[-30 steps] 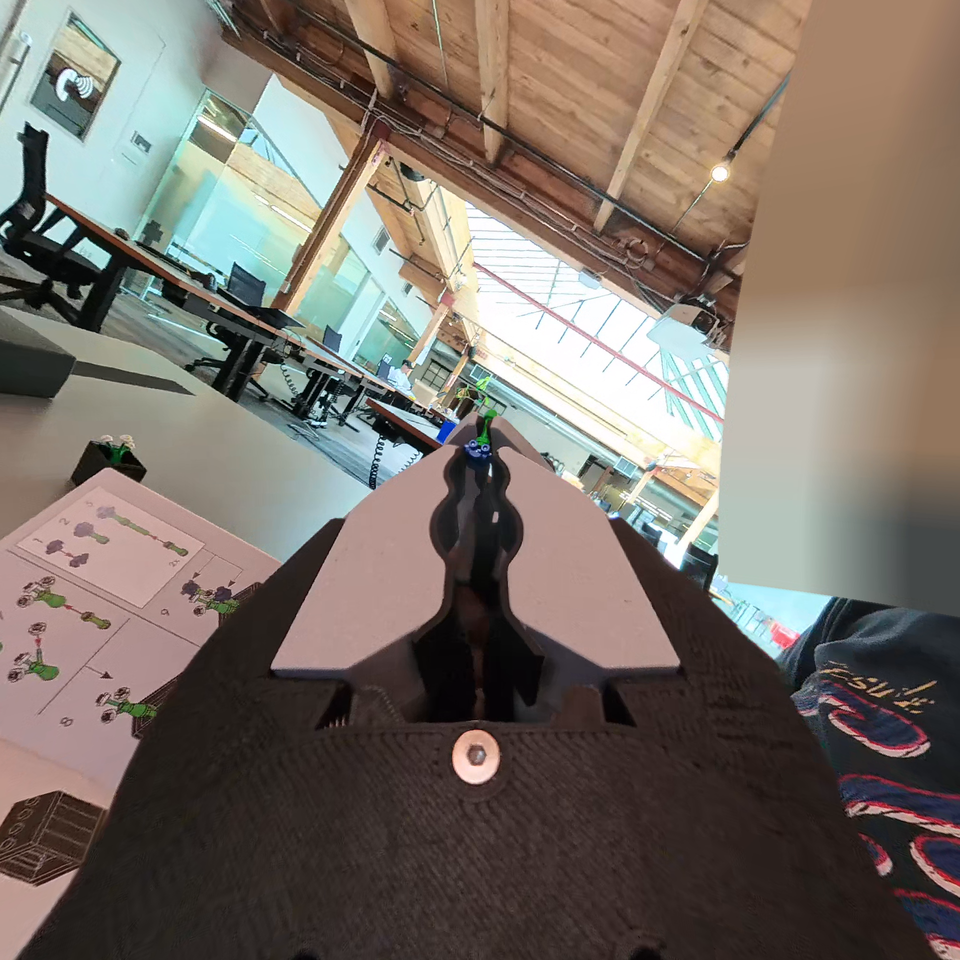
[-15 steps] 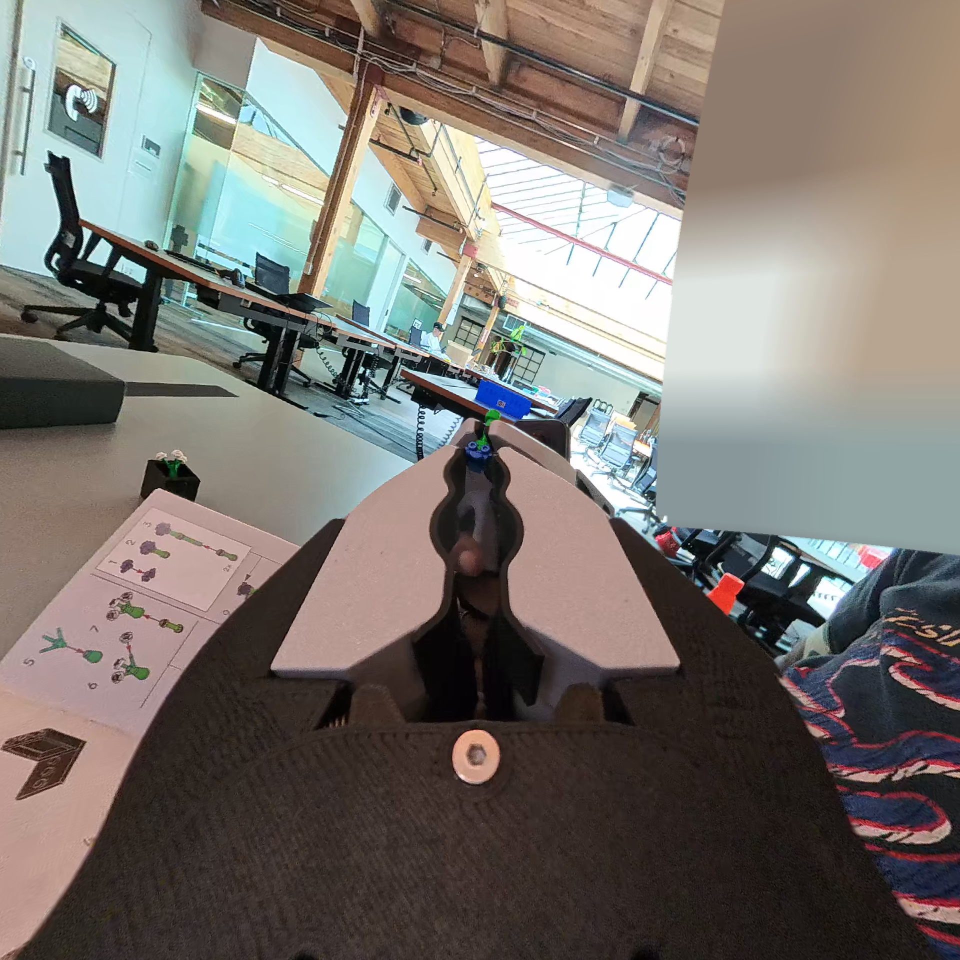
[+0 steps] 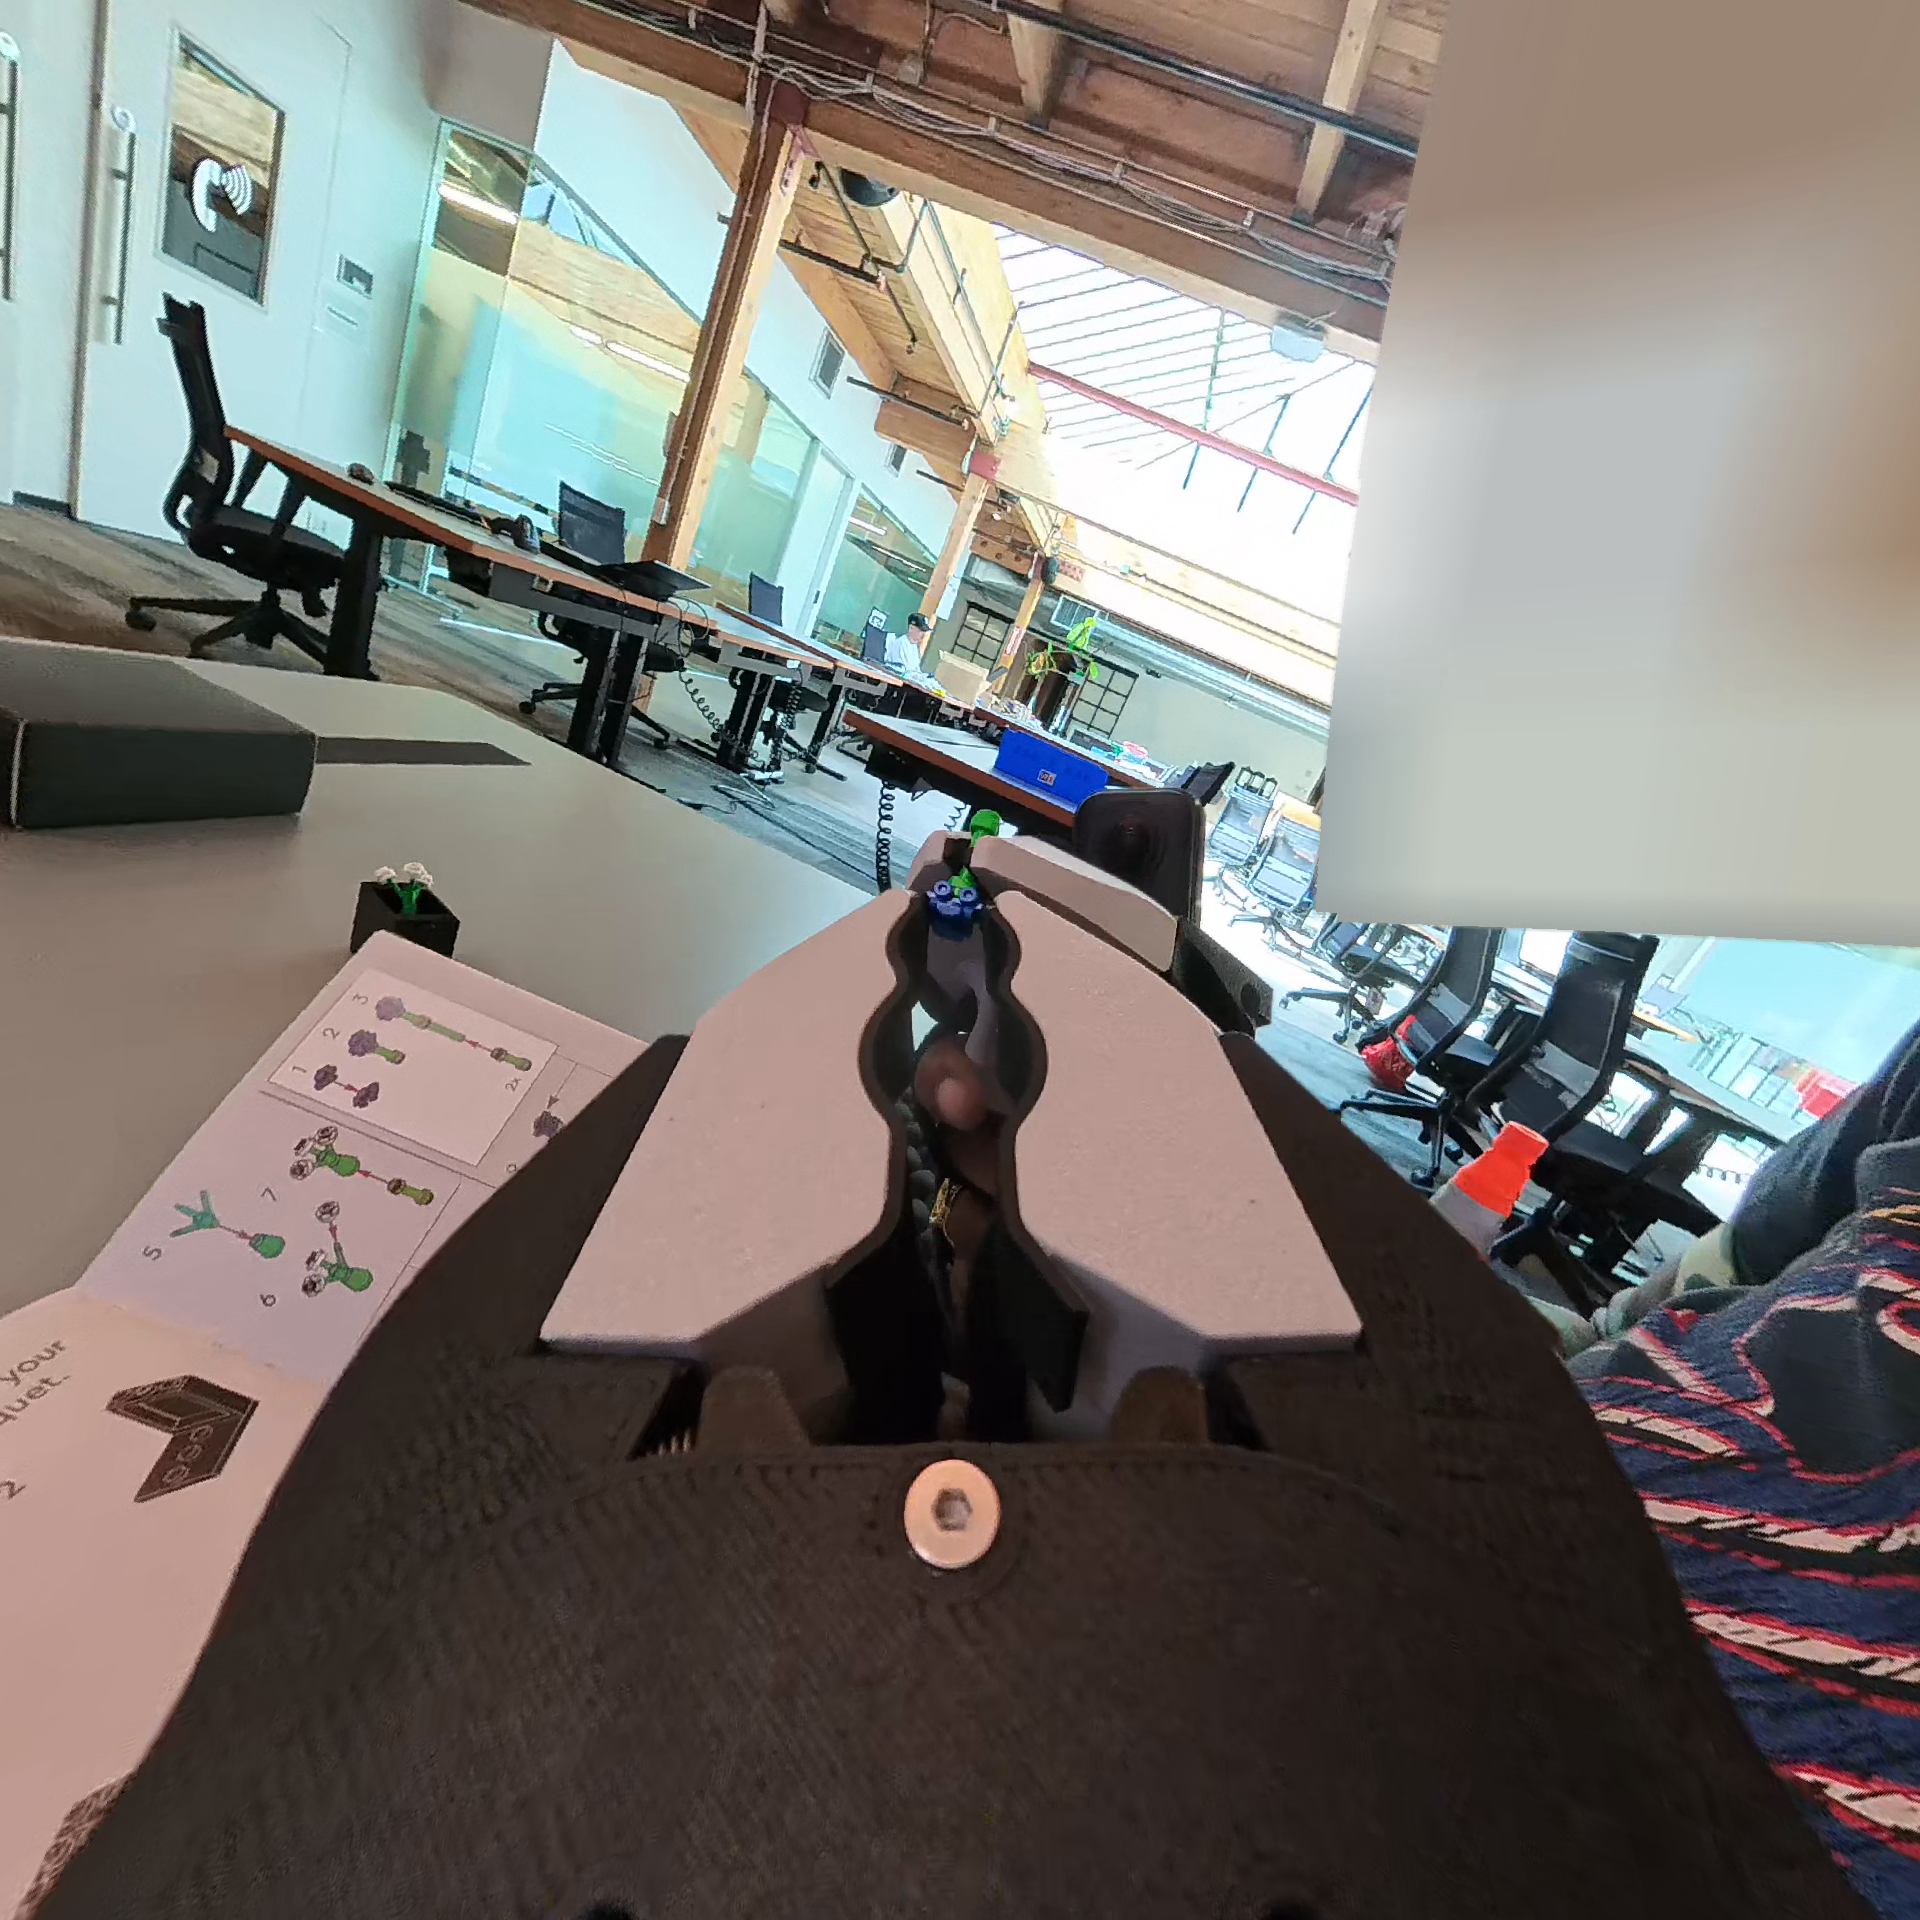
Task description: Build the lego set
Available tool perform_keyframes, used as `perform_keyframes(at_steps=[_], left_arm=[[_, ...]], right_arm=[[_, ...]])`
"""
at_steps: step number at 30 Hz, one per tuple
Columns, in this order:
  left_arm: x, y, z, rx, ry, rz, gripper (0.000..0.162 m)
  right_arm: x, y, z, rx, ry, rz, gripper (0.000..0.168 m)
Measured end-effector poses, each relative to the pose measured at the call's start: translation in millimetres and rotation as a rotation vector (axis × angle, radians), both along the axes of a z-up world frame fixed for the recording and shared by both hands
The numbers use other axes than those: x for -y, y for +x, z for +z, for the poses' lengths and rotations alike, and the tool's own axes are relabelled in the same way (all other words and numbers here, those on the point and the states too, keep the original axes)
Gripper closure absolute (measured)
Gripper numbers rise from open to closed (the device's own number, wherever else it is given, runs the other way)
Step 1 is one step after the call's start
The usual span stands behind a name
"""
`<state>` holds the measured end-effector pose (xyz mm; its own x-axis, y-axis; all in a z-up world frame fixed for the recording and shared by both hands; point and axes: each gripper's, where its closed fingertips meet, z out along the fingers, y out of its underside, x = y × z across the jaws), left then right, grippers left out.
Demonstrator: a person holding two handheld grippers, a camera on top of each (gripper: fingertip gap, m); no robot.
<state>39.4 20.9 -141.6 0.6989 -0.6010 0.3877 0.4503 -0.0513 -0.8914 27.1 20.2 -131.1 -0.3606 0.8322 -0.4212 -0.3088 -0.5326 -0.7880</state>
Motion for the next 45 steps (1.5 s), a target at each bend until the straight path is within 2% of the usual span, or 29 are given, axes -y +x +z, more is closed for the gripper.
perform_keyframes(at_steps=[7,12,15,20,26,28,31,45], left_arm=[[-3.8,0.9,-4.0,0.015,-0.015,-0.026,0.150],[-7.5,-2.0,-9.3,-0.075,-0.005,0.021,0.138],[-8.3,-3.4,-11.0,-0.111,0.011,0.038,0.140],[-9.9,-1.1,-9.3,-0.107,0.023,0.028,0.152],[-9.7,-2.7,-9.9,-0.072,0.025,0.005,0.153],[-10.0,-4.5,-9.0,-0.057,0.025,0.006,0.153],[-9.9,-5.2,-7.9,-0.059,0.032,0.012,0.153],[-6.2,-2.8,-8.9,-0.097,0.041,0.012,0.153]], right_arm=[[-5.3,-0.1,-2.9,0.022,-0.012,-0.027,0.166],[-13.5,2.3,-4.0,-0.004,-0.119,-0.001,0.166],[-13.3,0.9,-7.0,-0.016,-0.174,0.032,0.165],[-14.2,-1.7,-8.2,-0.036,-0.241,0.064,0.165],[-14.1,-2.5,-9.5,-0.023,-0.244,0.089,0.165],[-16.7,-1.8,-8.1,-0.023,-0.235,0.083,0.155],[-15.7,-1.5,-7.9,-0.009,-0.204,0.088,0.165],[-6.5,-5.0,-6.9,0.041,-0.084,0.069,0.165]])
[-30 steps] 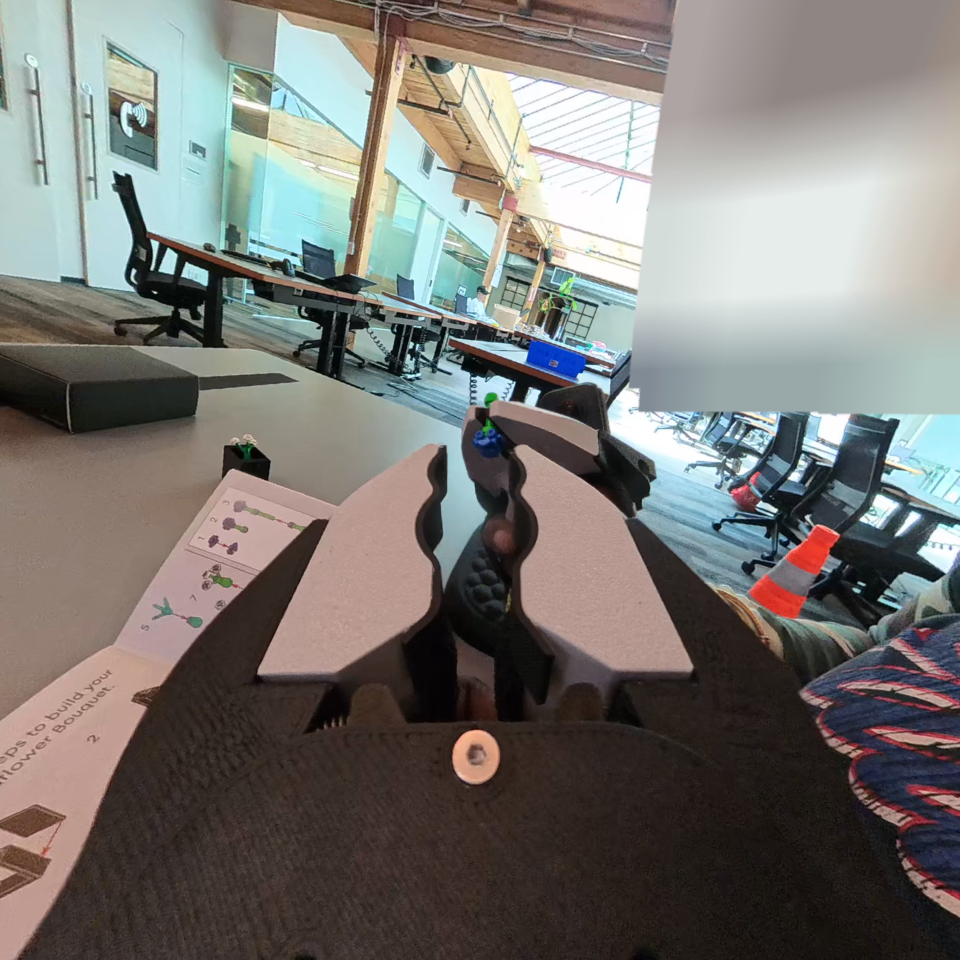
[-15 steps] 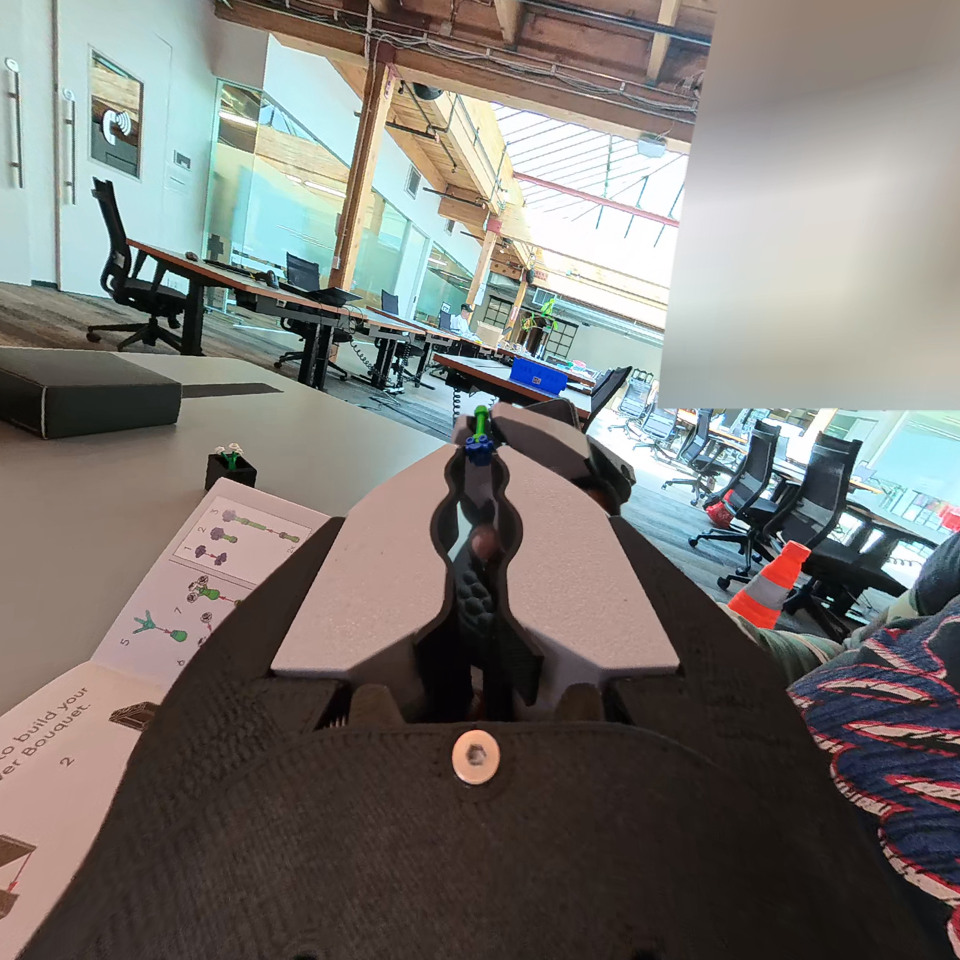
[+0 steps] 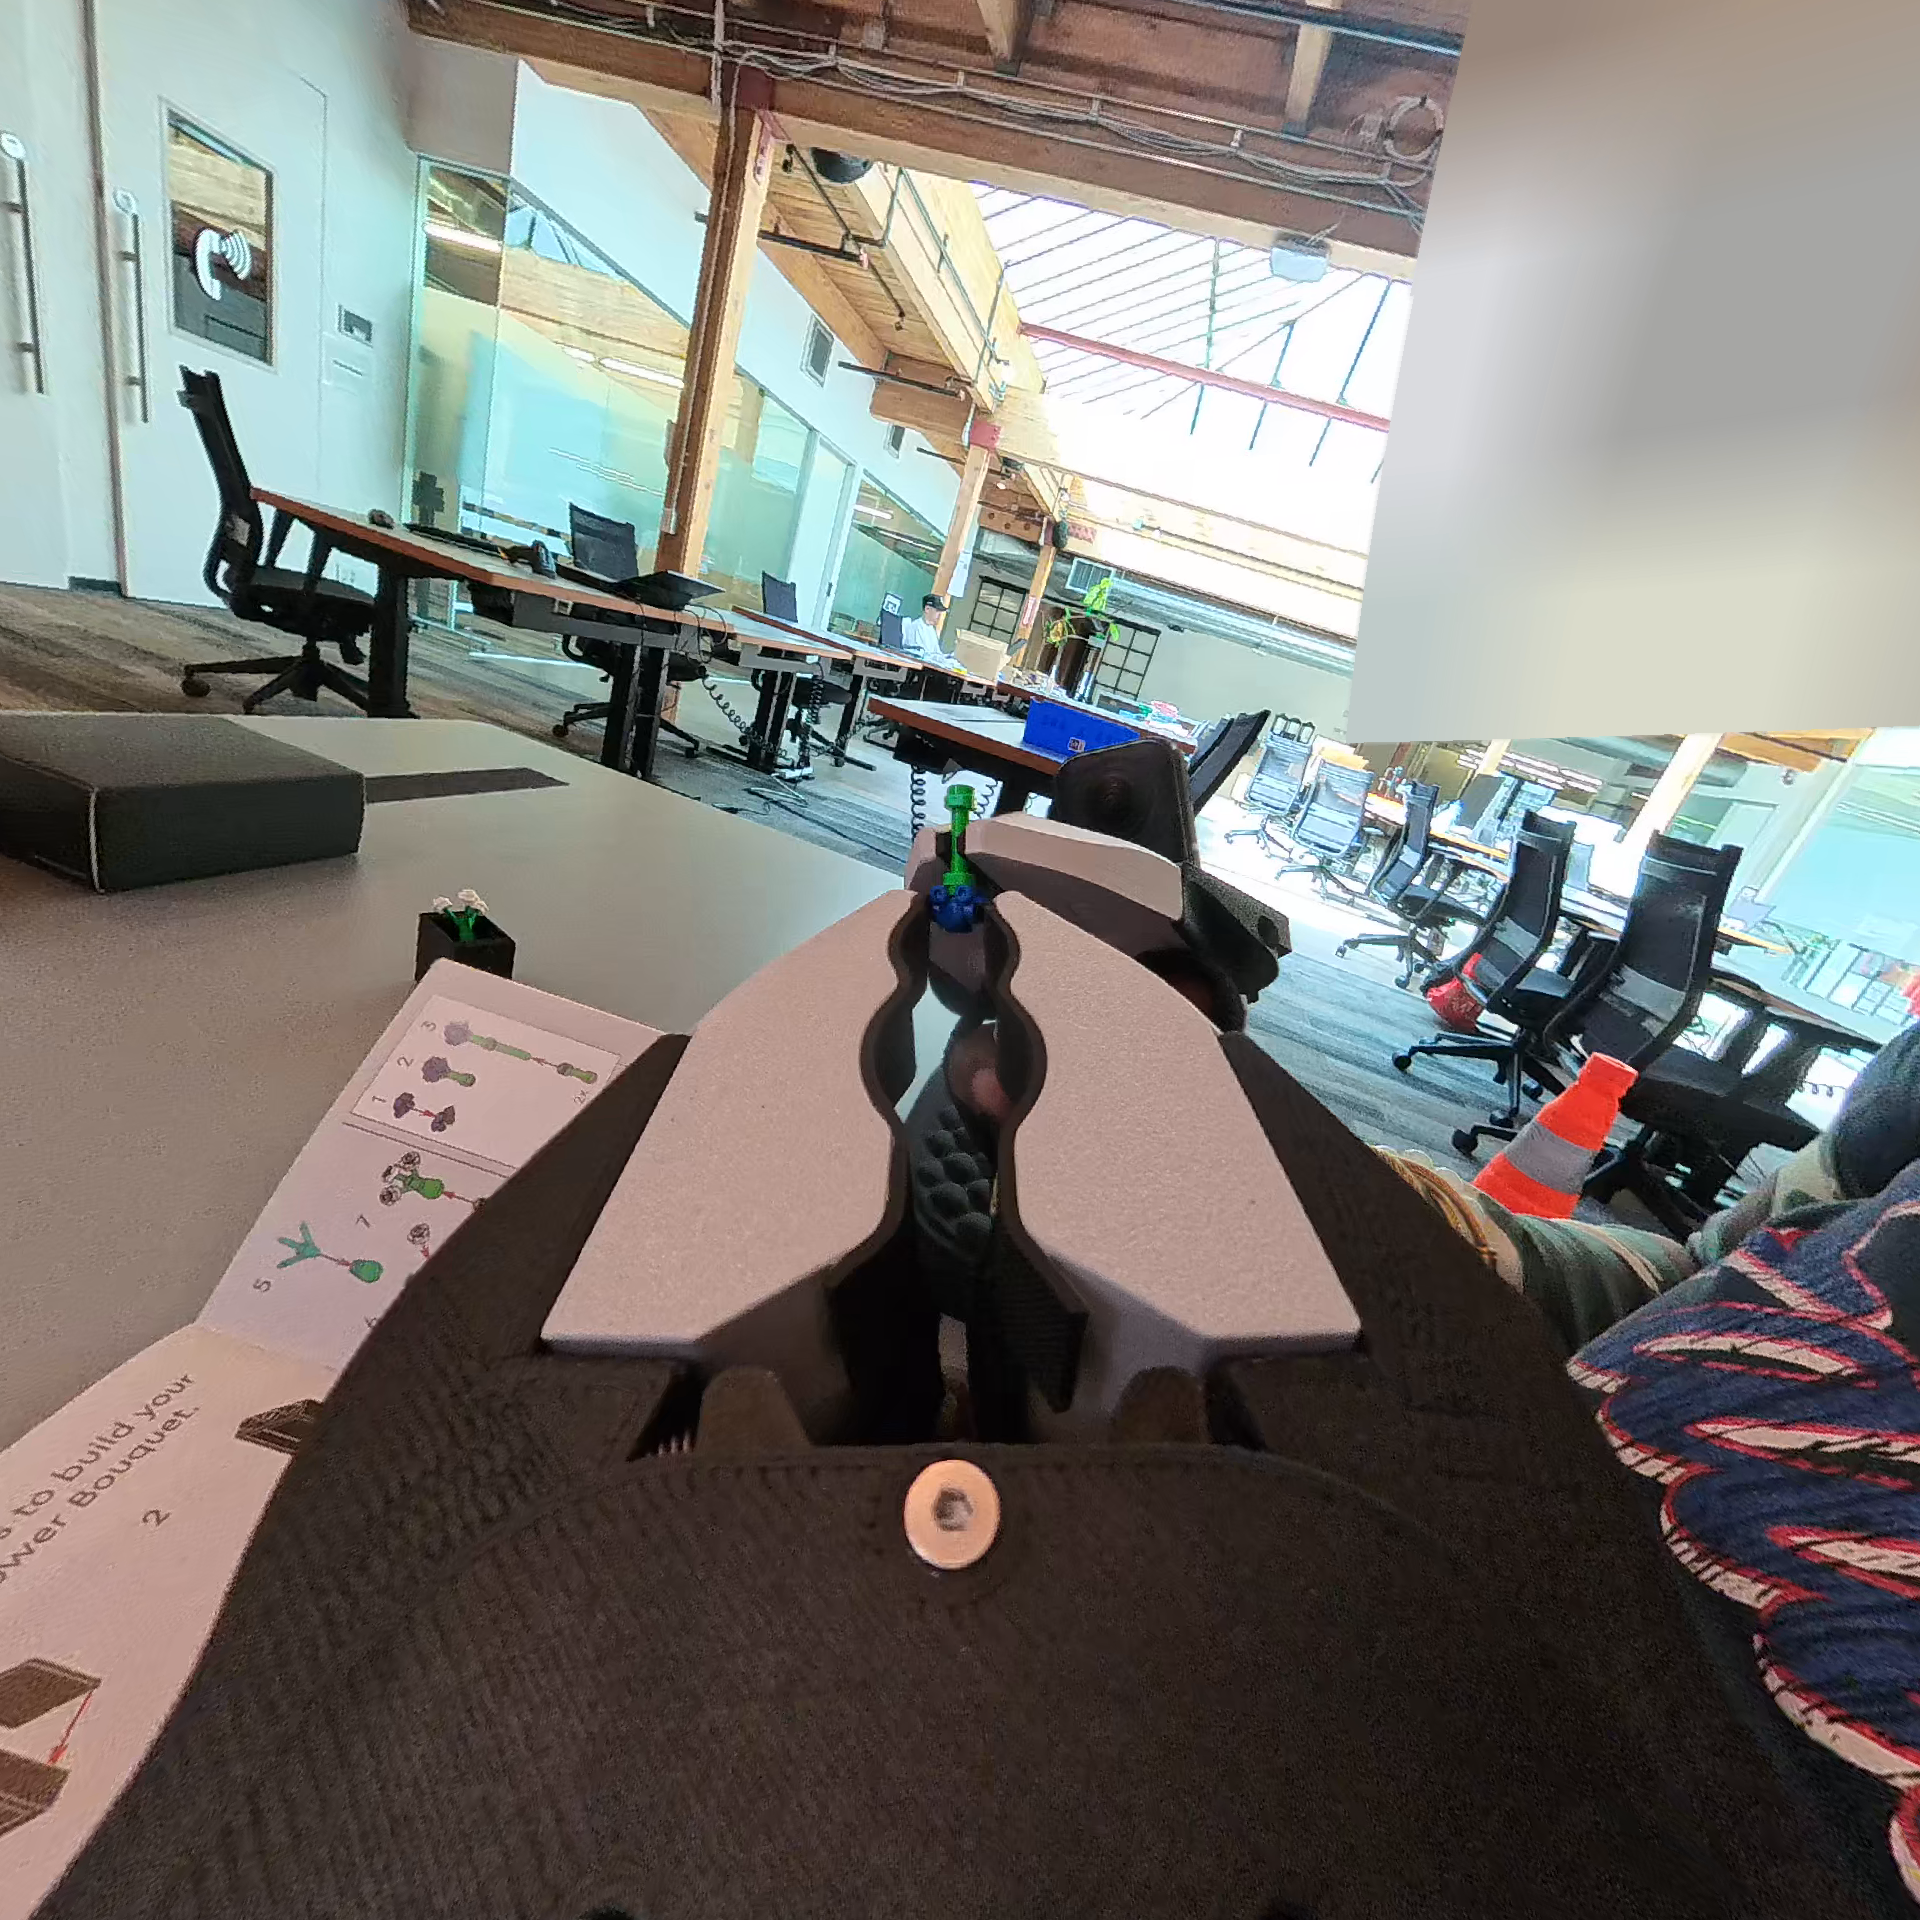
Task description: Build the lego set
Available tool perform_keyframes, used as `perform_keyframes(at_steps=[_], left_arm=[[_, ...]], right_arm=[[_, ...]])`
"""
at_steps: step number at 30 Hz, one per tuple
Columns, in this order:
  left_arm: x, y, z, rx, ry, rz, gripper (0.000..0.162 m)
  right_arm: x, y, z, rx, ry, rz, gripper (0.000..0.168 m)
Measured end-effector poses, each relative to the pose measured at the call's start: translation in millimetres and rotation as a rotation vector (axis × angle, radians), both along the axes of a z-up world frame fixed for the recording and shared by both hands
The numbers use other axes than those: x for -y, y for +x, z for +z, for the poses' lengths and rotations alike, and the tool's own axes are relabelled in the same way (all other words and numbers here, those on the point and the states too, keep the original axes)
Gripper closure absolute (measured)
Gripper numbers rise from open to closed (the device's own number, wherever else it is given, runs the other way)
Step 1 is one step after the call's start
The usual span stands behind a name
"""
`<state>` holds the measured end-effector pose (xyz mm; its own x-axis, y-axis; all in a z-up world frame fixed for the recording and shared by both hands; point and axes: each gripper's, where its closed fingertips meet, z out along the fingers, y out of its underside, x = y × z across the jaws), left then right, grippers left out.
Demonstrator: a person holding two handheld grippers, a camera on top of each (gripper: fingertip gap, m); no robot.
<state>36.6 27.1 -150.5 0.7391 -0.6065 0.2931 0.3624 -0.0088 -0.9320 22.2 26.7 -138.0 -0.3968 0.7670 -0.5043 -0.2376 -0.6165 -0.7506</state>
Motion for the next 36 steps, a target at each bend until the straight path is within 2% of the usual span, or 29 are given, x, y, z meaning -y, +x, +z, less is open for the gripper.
perform_keyframes(at_steps=[2,6,10,14,17,22,25,28,31,33,36], left_arm=[[0.0,-0.8,1.4,-0.008,0.005,0.009,0.151],[1.5,-2.8,-6.2,-0.081,-0.023,0.014,0.138],[5.0,-14.5,-24.3,-0.166,-0.106,0.049,0.131],[12.2,-32.7,-30.7,-0.175,-0.151,0.093,0.126],[17.6,-47.3,-35.9,-0.168,-0.186,0.123,0.122],[27.4,-71.0,-55.0,-0.285,-0.269,0.172,0.120],[39.1,-89.2,-38.6,-0.320,-0.263,0.177,0.120],[52.8,-129.2,-16.9,-0.472,-0.291,0.236,0.124],[62.8,-182.0,-12.9,-0.757,-0.438,0.236,0.135],[62.8,-218.2,-24.7,-0.932,-0.568,0.163,0.146],[47.6,-273.7,-60.7,-1.028,-0.778,0.057,0.152]], right_arm=[[-0.9,-0.1,1.3,0.007,0.028,-0.008,0.166],[-4.4,-0.1,0.2,0.081,0.131,-0.048,0.165],[-19.6,9.1,-5.0,0.214,0.292,-0.136,0.165],[-39.9,23.3,-22.3,0.351,0.414,-0.217,0.166],[-49.4,31.2,-42.7,0.434,0.467,-0.257,0.166],[-49.5,33.3,-70.3,0.486,0.492,-0.267,0.166],[-52.9,33.3,-67.9,0.465,0.469,-0.277,0.166],[-49.6,31.4,-71.9,0.480,0.493,-0.264,0.166],[-45.1,28.7,-76.7,0.500,0.529,-0.249,0.166],[-44.9,28.5,-77.2,0.499,0.527,-0.245,0.166],[-47.1,30.4,-74.7,0.479,0.492,-0.239,0.165]])
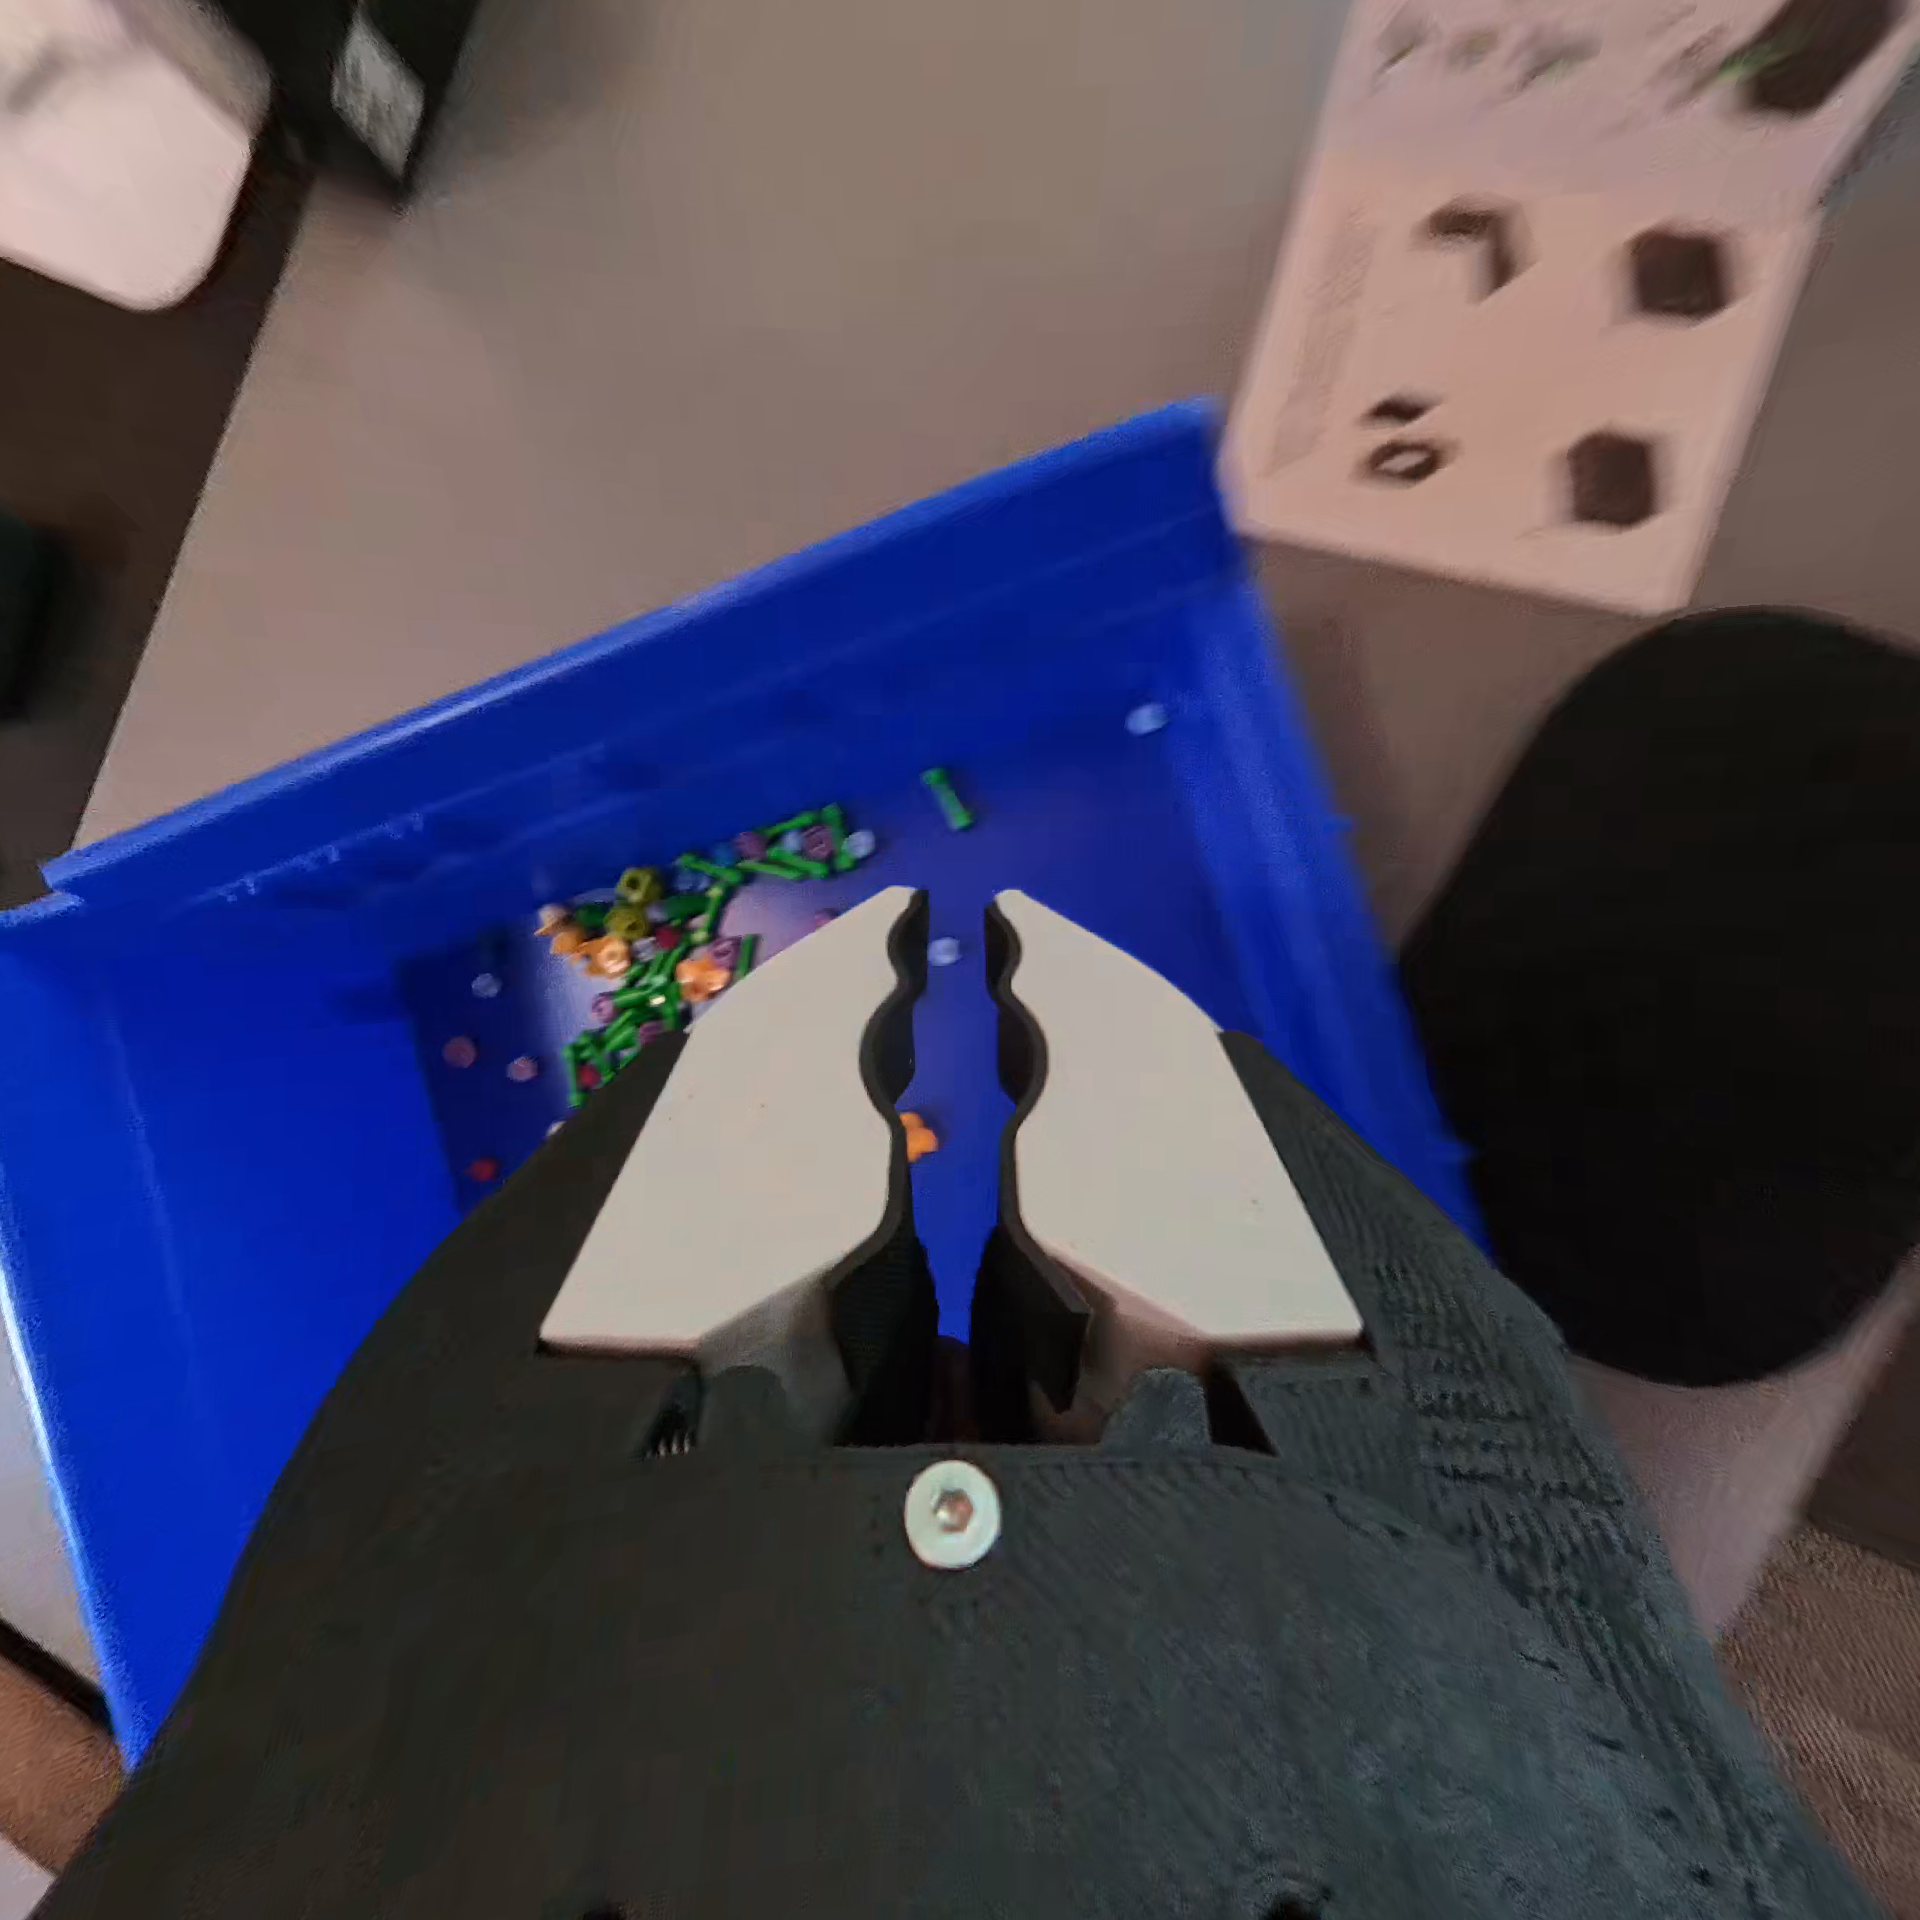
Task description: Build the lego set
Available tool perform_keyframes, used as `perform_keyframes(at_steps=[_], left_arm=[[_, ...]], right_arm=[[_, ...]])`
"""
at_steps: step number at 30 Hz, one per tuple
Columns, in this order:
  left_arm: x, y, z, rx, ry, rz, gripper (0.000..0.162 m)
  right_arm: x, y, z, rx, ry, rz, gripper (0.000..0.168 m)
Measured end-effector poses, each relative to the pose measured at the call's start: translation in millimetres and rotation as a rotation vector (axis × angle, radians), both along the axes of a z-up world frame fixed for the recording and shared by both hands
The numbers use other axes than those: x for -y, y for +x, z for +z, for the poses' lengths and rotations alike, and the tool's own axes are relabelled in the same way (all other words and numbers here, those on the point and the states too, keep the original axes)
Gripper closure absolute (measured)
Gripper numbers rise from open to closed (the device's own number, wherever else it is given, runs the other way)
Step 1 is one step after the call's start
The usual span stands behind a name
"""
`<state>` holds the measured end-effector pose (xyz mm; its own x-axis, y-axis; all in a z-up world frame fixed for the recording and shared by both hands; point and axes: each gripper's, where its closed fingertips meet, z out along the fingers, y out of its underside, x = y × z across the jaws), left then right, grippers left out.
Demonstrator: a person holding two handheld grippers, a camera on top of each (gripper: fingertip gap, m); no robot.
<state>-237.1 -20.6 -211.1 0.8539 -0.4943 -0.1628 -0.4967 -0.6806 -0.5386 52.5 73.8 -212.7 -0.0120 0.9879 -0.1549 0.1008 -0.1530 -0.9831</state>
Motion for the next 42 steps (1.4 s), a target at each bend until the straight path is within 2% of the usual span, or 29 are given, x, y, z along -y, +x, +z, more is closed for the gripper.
perform_keyframes(at_steps=[3,6,10,18,30,34,36,39,42], left_arm=[[-19.5,-45.3,-39.0,-0.050,-0.139,0.012,0.151],[-21.5,-69.3,-69.9,-0.077,-0.286,0.024,0.146],[-20.9,-82.9,-88.7,-0.082,-0.349,0.048,0.145],[-24.9,-84.8,-95.0,-0.023,-0.423,0.092,0.147],[-18.7,-79.6,-94.4,-0.176,-0.459,0.023,0.151],[-20.0,-75.1,-94.3,-0.194,-0.440,-0.016,0.150],[-20.9,-71.8,-94.9,-0.219,-0.426,-0.044,0.158],[-24.0,-69.8,-94.6,-0.294,-0.367,-0.080,0.159],[-24.1,-71.3,-92.6,-0.284,-0.305,-0.022,0.159]], right_arm=[[-1.9,1.3,1.8,-0.014,-0.026,0.000,0.166],[-1.5,0.6,0.4,-0.003,-0.023,0.001,0.166],[-0.9,-0.5,-1.7,0.010,-0.012,-0.001,0.165],[-1.8,-1.1,-2.9,0.018,-0.017,-0.005,0.166],[-2.2,-0.6,-1.9,0.009,-0.018,-0.008,0.166],[-2.2,-0.4,-1.7,0.006,-0.021,-0.006,0.166],[-2.0,-0.4,-1.6,0.005,-0.020,-0.004,0.166],[-1.4,-0.7,-2.0,0.006,-0.018,0.001,0.165],[-1.3,0.0,-0.9,-0.001,-0.022,0.003,0.166]])
